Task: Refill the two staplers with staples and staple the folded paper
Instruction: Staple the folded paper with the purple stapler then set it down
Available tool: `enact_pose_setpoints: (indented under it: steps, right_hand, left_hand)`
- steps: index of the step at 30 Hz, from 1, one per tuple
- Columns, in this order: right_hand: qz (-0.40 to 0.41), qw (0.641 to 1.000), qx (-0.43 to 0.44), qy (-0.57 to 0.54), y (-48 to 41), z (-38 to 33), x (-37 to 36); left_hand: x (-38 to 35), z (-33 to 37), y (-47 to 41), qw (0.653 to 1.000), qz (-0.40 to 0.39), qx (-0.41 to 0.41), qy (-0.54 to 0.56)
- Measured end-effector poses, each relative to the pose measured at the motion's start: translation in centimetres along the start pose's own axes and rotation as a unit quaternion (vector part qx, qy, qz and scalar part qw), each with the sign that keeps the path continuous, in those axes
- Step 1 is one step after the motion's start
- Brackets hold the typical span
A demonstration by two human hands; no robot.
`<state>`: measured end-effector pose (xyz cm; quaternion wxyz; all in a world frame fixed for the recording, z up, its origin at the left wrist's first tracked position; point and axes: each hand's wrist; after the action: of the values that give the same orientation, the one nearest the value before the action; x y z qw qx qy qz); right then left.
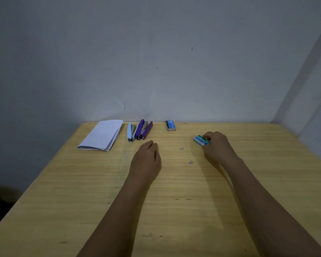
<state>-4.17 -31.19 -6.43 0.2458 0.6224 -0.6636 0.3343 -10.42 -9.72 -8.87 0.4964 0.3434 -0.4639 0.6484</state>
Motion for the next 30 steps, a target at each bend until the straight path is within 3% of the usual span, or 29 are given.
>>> enact_pose_setpoints:
  steps: [7, 30]
  right_hand:
    - [0.033, 0.997, 0.021, -0.064, -2.7, -2.2, -3.2]
    - [0.026, 0.993, 0.091, -0.076, -5.8, -3.4, -6.9]
  left_hand:
    - [-0.6, -0.4, -0.6, 0.999, -0.038, -0.012, -0.017]
    - [-1.0, -0.9, -0.9, 0.998, -0.059, -0.01, -0.02]
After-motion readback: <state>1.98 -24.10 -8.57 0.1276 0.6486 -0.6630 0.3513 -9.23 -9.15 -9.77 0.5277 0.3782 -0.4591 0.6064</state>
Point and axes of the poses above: each hand's wrist, its own y-axis away from the middle knuckle, its own x-axis out of the back of the hand, z = x × y, and after that the axes turned 10 degrees about -y, right-handed
